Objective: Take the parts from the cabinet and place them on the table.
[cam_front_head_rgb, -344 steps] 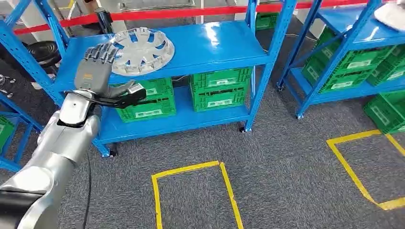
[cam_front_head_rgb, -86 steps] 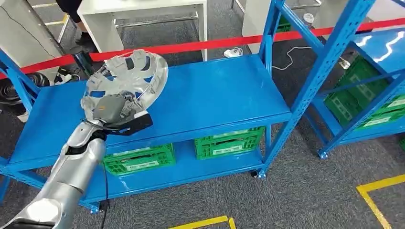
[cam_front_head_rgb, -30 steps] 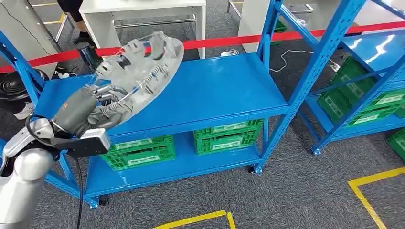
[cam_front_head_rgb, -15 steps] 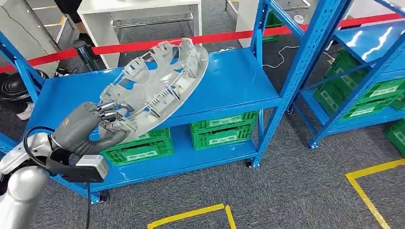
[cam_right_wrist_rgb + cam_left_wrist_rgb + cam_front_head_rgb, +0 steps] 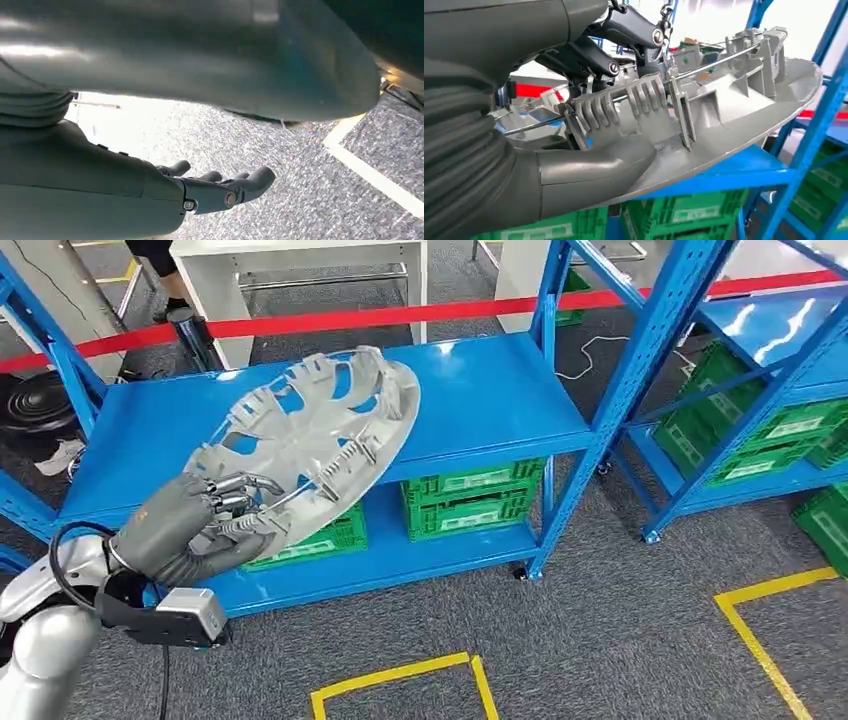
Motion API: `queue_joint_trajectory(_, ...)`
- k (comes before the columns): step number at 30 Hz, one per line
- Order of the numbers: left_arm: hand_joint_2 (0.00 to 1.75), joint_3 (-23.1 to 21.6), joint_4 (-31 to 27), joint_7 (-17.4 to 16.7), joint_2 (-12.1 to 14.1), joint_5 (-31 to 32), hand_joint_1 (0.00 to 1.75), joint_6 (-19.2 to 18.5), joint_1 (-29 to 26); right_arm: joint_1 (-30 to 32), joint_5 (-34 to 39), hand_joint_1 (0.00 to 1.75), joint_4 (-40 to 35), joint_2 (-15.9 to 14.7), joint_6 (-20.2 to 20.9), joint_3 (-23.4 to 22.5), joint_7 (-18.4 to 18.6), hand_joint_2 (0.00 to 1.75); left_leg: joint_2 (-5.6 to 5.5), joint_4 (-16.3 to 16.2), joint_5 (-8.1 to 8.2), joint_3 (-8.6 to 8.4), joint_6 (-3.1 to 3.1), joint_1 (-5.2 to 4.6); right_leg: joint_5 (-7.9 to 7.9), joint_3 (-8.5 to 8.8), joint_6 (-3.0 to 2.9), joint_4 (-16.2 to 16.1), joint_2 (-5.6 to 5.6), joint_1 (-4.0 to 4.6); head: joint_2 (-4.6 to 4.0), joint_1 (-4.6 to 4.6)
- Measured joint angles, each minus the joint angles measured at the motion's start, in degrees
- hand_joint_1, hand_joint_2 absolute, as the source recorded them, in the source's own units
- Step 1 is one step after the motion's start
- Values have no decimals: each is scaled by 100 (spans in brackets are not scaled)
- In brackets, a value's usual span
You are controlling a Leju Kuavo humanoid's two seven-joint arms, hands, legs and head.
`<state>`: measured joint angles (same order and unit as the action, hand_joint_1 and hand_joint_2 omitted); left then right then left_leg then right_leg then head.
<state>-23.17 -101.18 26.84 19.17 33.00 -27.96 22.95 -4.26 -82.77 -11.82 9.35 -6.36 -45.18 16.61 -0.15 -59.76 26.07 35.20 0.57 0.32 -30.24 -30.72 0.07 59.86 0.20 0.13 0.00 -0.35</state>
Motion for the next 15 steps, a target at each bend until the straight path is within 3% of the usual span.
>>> queue_joint_trajectory(3, 175, 0, -33, 41, -4, -4, 175, -9, -53, 1, 9, 0, 0, -7, -18, -7, 7, 0, 1, 37, -100, 10, 118, 16, 50, -66, -100, -29, 4, 23, 0, 9)
queue_joint_trajectory(4, 175, 2, -48, 63, 2, -4, 175, -9, -75, 3, 15, 0, 0, -4, -24, -11, 11, 0, -11, 27, -101, 22, 150, -3, 126, -70, -156, -111, -11, -38, 0, 6)
queue_joint_trajectory(5, 175, 7, -48, 79, 11, -6, 175, -9, -90, 2, 15, 0, 0, -2, -28, -15, 20, 0, -13, -63, 53, 95, 163, 11, 170, -91, -191, -120, -24, -49, 0, 0)
queue_joint_trajectory(6, 175, 7, -48, 92, 15, -7, 175, -13, -90, 1, 18, 0, 0, -2, -33, -20, 20, 0, -11, -326, 313, 178, 181, 18, 203, -133, -227, -120, -26, -55, 0, -16)
queue_joint_trajectory(8, 175, 7, -41, 133, 13, -7, 175, -44, -101, -2, 44, 0, 0, 0, -44, -46, 18, 0, -9, -1165, 831, 451, 239, 41, 285, -235, -230, -107, -37, -51, 0, -13)
queue_joint_trajectory(9, 175, 7, -35, 149, 9, -4, 175, -50, -105, 1, 55, 0, 0, -2, -53, -50, 20, 0, -9, -1515, 980, 543, 262, 41, 326, -302, -226, -93, -39, -51, 0, -16)
queue_joint_trajectory(10, 175, 7, -17, 160, 7, -4, 175, -68, -105, 2, 70, 0, 0, -2, -68, -57, 20, 0, -8, -1623, 963, 519, 277, 46, 361, -370, -218, -75, -40, -52, 0, -16)
queue_joint_trajectory(11, 175, 4, 2, 166, 0, -4, 175, -98, -103, 0, 83, 0, 2, -2, -88, -68, 17, 0, -6, -1473, 815, 366, 282, 55, 396, -433, -208, -57, -40, -55, 0, -18)
queue_joint_trajectory(13, 175, 4, 33, 173, -18, -2, 175, -131, -88, -2, 94, 0, 0, 2, -101, -77, 18, 0, -6, -646, 425, -216, 285, 79, 458, -533, -166, -21, -33, -65, 0, -16)
queue_joint_trajectory(14, 175, 4, 55, 173, -28, 4, 175, -151, -60, -4, 98, 0, 0, 0, -103, -87, 17, 0, -12, -144, 417, -532, 287, 93, 488, -568, -129, 8, -27, -61, 0, -16)
queue_joint_trajectory(15, 175, 2, 79, 172, -37, 7, 175, -166, -23, -6, 92, 0, 0, -2, -107, -92, 18, 0, -28, 97, 527, -691, 257, 46, 525, -624, -86, 16, -17, -42, 0, -20)
